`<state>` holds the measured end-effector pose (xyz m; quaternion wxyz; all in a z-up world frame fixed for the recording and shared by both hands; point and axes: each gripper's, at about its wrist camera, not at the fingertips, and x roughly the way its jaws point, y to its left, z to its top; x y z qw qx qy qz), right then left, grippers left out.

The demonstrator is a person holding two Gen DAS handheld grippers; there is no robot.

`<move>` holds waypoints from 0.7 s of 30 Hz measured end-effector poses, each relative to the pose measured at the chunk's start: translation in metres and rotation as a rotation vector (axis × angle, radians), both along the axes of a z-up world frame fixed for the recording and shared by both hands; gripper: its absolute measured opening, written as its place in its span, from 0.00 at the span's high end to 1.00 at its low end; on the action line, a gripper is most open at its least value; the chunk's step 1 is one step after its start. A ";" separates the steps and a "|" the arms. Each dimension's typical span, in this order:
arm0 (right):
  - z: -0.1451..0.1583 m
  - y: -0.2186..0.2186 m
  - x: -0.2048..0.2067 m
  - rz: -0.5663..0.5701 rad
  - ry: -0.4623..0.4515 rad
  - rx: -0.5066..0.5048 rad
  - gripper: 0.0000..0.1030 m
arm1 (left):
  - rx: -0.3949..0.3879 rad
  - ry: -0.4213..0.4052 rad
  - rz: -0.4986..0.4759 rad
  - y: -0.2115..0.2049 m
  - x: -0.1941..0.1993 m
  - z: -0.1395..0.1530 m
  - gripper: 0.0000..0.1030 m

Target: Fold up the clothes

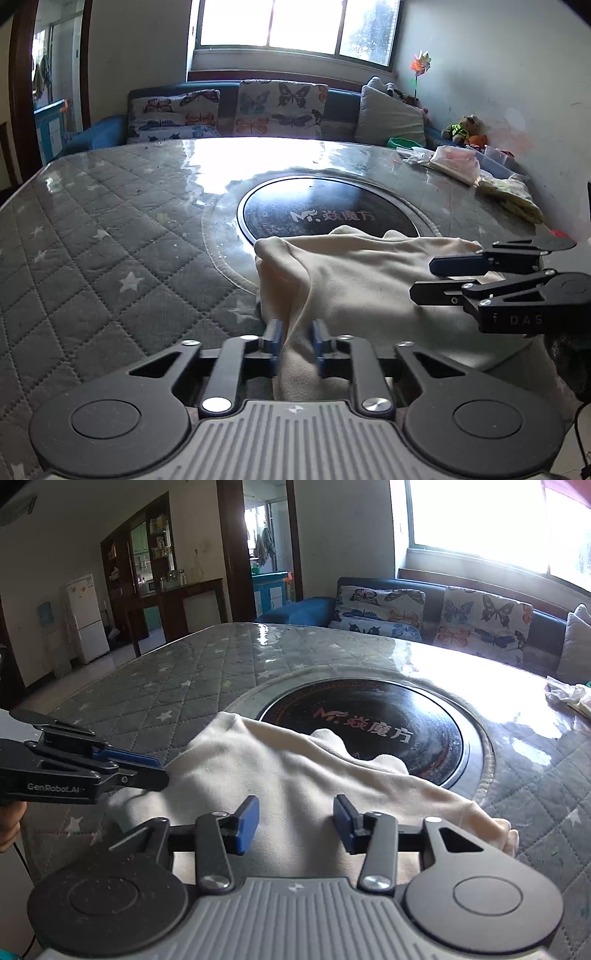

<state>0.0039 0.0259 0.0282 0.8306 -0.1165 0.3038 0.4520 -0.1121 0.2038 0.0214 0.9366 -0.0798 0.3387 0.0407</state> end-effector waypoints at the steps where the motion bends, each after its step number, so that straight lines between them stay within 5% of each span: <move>1: 0.000 0.000 -0.002 0.001 -0.001 0.002 0.53 | -0.017 -0.016 -0.016 0.000 -0.001 0.003 0.83; 13: -0.001 -0.013 -0.008 -0.024 0.013 0.016 0.53 | -0.205 -0.025 0.080 0.038 0.032 0.003 0.83; 21: -0.005 -0.010 -0.007 -0.020 0.018 0.014 0.50 | -0.167 0.013 0.030 0.018 0.040 -0.008 0.76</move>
